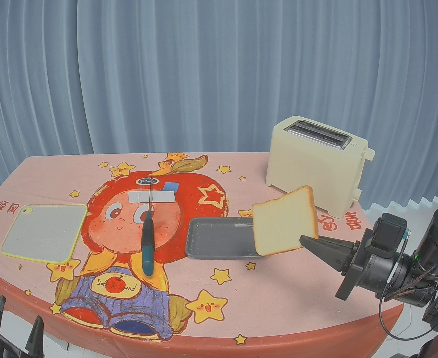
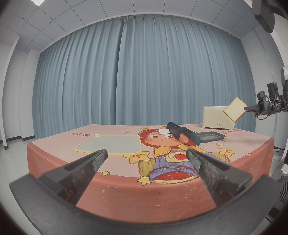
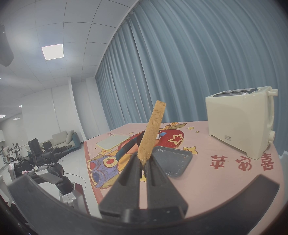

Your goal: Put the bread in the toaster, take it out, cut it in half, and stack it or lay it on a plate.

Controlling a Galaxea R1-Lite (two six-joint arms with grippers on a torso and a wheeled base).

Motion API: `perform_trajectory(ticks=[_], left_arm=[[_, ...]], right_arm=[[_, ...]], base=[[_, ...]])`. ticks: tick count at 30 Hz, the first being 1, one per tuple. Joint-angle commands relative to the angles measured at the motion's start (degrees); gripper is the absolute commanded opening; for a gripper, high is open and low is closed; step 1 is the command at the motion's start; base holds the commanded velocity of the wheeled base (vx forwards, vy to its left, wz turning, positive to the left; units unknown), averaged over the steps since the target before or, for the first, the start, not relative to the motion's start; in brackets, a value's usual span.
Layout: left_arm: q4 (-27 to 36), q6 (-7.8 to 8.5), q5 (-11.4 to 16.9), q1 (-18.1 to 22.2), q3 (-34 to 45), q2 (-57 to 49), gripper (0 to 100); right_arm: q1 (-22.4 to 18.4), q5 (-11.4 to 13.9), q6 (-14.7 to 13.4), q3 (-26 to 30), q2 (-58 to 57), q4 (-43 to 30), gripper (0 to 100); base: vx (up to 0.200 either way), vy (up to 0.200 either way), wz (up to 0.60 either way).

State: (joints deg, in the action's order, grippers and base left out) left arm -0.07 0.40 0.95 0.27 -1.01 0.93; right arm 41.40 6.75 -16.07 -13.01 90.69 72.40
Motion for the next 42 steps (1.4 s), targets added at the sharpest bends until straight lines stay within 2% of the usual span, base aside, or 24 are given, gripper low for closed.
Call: perform_trajectory(ticks=[1,7,13,18,42], left_arm=[[-0.01,-0.05,0.02,0.08,1.01,-0.84,100],[-0.01,-0.14,0.02,0.08,1.01,-0.84,100],[-0.01,-0.14,0.02,0.08,1.01,-0.84,100],[-0.01,-0.14,0.02,0.08,1.01,-0.84,100],[-0.01,0.04,0.02,0.08,1.01,-0.84,100]], right_arm=[[0.00,0.01,-0.02,0.00,0.19,0.02,0],[0.26,-0.07,0.07,0.09,1.34,0.02,0],[0.09,-0.07,2.36,0.44,1.34,0.11,0],[-0.44,-0.07,3.06,0.35,1.34,0.11,0],[-0.62,-0.07,3.15,0.35,1.25,0.11,0]], base=[[0.000,0.000,0.00],[0.000,0.000,0.00],[0.000,0.000,0.00],[0.000,0.000,0.00],[0.000,0.000,0.00]])
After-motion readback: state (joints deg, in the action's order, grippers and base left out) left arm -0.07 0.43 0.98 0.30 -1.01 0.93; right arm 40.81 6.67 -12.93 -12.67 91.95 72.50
